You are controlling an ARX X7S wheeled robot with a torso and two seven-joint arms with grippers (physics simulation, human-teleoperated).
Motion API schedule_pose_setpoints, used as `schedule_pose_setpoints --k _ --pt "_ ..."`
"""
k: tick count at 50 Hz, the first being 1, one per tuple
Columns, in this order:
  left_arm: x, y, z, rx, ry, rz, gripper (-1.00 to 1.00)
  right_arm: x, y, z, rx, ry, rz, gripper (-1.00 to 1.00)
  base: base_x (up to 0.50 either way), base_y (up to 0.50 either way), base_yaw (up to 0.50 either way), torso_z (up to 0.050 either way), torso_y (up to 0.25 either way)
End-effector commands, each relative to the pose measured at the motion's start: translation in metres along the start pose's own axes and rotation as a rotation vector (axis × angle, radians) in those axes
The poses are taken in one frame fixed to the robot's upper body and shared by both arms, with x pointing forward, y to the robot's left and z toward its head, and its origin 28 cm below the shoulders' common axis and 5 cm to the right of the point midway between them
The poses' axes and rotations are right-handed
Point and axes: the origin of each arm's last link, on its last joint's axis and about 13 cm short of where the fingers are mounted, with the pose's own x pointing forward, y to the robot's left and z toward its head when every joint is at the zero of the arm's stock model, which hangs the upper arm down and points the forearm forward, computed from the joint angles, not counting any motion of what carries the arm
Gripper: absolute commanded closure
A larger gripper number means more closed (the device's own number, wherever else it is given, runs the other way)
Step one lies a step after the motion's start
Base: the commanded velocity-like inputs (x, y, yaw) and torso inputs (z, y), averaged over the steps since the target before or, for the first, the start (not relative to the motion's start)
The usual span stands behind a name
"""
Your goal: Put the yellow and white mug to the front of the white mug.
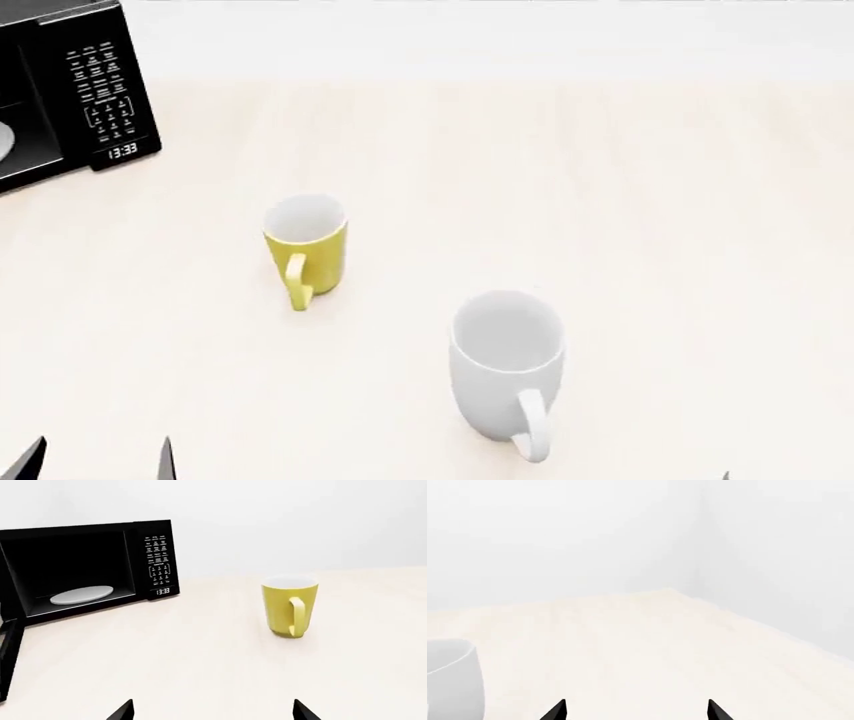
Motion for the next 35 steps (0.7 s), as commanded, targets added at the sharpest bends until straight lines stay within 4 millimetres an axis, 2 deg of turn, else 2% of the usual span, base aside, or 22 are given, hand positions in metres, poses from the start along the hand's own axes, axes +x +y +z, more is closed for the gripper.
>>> schedule_pose_setpoints --k 1,21,22,35 --pt "0.0005 0.0004 -0.0009 -0.004 0.004 0.001 -1.00 -0.0018 0.0020 0.0036 0.019 -0.031 0.017 -1.00 0.46 -0.22 0.00 0.000 0.000" --pt "0.0006 0.0009 -0.0016 -0.020 0.011 -0.006 -1.00 -0.0037 0.0039 0.0060 -0.021 -0.066 0.024 -1.00 0.50 -0.15 0.00 0.000 0.000" --pt "0.0006 0.0009 -0.0016 -0.019 0.011 -0.005 -1.00 -0.0015 0.0047 0.0033 -0.054 -0.005 -0.007 -1.00 0.00 0.00 0.00 0.000 0.000" --pt "0.0012 0.0012 -0.0021 -0.017 0.012 -0.006 -1.00 -0.0014 0.0066 0.0047 -0.055 -0.011 -0.005 -1.00 0.00 0.00 0.00 0.000 0.000"
